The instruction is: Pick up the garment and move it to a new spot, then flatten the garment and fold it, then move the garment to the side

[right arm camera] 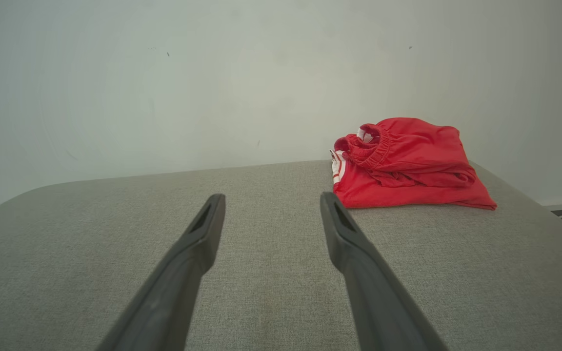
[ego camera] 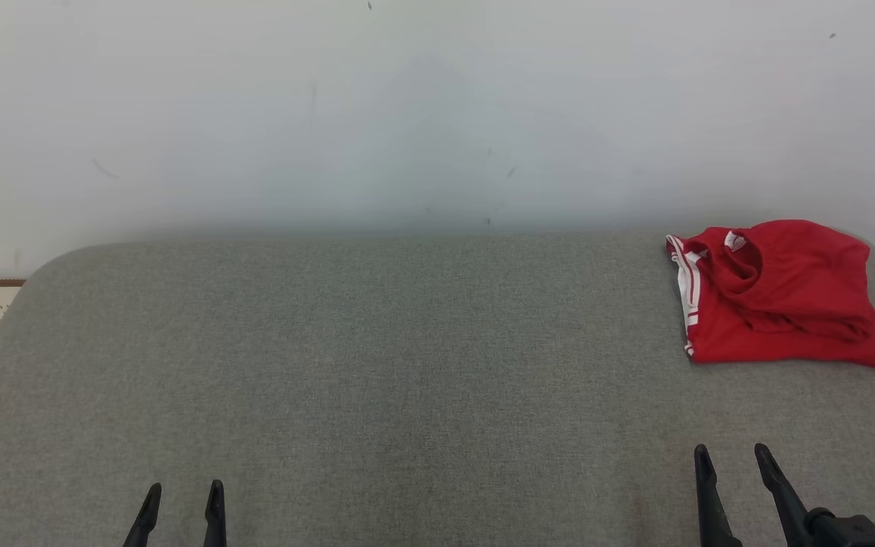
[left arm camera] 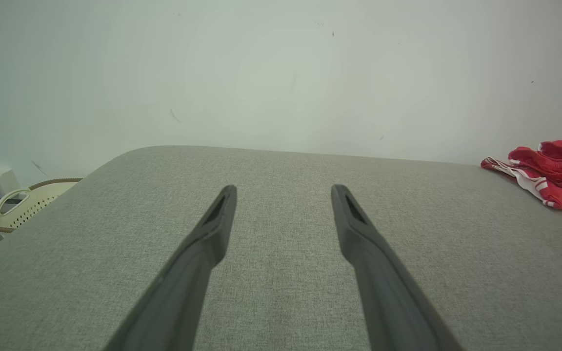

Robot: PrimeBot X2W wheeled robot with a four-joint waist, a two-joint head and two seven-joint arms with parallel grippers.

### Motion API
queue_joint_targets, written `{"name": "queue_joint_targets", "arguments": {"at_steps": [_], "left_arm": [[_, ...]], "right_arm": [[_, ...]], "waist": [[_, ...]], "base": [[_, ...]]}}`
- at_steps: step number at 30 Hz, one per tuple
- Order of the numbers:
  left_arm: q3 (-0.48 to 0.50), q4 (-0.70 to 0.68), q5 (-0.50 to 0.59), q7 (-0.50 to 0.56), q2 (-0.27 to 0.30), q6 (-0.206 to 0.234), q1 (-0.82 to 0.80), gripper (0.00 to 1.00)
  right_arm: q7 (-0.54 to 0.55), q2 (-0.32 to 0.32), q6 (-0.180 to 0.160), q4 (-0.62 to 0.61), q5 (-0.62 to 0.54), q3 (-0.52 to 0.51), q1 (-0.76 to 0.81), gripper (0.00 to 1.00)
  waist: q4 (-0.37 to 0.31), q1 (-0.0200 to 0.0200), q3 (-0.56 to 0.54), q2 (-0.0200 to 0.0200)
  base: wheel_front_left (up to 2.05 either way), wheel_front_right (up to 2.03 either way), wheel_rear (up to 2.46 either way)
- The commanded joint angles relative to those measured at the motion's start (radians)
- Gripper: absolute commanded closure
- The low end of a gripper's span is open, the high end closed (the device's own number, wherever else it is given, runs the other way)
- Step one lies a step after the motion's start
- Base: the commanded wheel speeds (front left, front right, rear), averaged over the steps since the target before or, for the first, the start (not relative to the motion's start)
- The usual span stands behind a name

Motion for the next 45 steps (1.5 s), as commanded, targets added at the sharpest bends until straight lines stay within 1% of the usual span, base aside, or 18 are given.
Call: {"name": "queue_joint_targets", "arguments": {"at_steps": [1, 20, 32, 33, 37, 45], "left_arm": [[0.000, 0.003, 0.001, 0.001, 0.007, 0.003, 0.010, 0.00], [-0.001, 0.005, -0.013, 0.003, 0.012, 0.016, 0.015, 0.00], [-0.011, 0.006, -0.019, 0.013, 0.019, 0.011, 0.016, 0.00], [-0.011, 0.003, -0.016, 0.013, 0.014, 0.010, 0.003, 1.00], [-0.021, 0.030, -0.023, 0.014, -0.006, 0.007, 0.008, 1.00], [0.004, 0.053, -0.164, 0.034, -0.033, -0.033, 0.000, 1.00]], "right_arm": [[0.002, 0.002, 0.000, 0.003, 0.002, 0.001, -0.003, 0.00], [-0.003, 0.002, 0.000, 0.008, 0.010, 0.005, -0.001, 0.00], [-0.003, 0.002, 0.000, 0.012, 0.015, 0.015, -0.003, 0.00], [-0.001, 0.000, 0.000, 0.011, 0.010, 0.013, -0.001, 1.00], [-0.001, 0.000, 0.000, 0.043, 0.017, 0.013, 0.010, 1.00], [0.023, -0.018, 0.000, 0.084, 0.207, -0.001, -0.019, 1.00]], "waist": [[0.000, 0.0000, 0.000, 0.0000], [-0.010, 0.0000, 0.000, 0.0000], [-0.008, 0.0000, -0.004, 0.0000], [-0.008, 0.0000, -0.004, 0.0000], [-0.008, 0.0001, -0.004, 0.0000], [-0.005, 0.0001, 0.003, 0.0000]], "base": [[0.00, 0.00, 0.00], [0.00, 0.00, 0.00], [0.00, 0.00, 0.00], [0.00, 0.00, 0.00], [0.00, 0.00, 0.00], [0.00, 0.00, 0.00]]}}
